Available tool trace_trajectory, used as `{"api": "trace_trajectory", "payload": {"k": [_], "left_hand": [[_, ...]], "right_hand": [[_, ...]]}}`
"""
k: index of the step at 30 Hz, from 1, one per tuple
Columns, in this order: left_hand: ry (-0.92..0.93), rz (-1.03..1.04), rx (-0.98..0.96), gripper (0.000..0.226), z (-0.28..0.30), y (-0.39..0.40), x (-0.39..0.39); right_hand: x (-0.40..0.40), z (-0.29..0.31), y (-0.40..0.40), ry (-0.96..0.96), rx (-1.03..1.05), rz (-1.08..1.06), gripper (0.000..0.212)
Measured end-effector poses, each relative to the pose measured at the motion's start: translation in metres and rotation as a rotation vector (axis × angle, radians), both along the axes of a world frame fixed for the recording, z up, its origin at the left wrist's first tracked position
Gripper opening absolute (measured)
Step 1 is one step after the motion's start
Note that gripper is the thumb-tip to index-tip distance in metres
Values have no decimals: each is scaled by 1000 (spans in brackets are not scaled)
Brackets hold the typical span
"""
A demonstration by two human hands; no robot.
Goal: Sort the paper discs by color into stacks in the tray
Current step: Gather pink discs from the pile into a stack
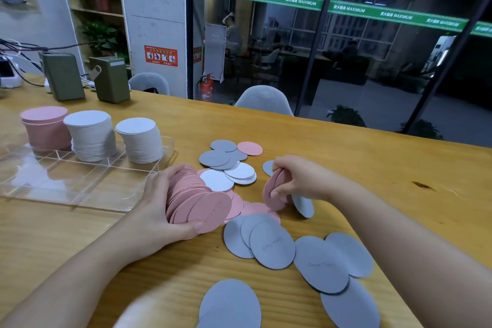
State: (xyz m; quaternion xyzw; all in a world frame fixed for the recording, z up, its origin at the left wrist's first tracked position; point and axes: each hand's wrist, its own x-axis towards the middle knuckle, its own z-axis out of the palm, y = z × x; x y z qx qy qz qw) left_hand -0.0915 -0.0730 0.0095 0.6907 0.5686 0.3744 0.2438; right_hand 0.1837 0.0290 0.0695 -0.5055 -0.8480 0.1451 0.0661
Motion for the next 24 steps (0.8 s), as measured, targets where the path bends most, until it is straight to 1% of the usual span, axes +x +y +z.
{"api": "trace_trajectory", "payload": {"k": [2,5,9,13,15,18,21,22,24], "left_hand": [[3,-1,4,105,0,0,0],[0,2,0,106,0,0,0],[5,2,-9,109,-2,0,-2],[13,17,-2,106,-3,0,-2],[8,33,-3,104,-3,1,-2],[-5,72,-9,112,-3,3,-7],[3,90,-16,116,-1,3,-8],[2,85,-26,116,-1,3,-8],[-2,65,-49,117,0,2,-9]], "right_hand": [[-1,0,-1,85,54,15,25],[-3,-4,-7,238,84,25,28],[-8,-11,-17,408,134,77,13],[-13,-15,-35,624,121,157,15],[-15,-21,-41,676,105,177,7],[-23,-28,-46,648,95,192,9],[-38,-33,-49,510,127,193,13],[-45,-35,-50,469,154,191,16],[-59,-38,-52,441,190,180,29]]}}
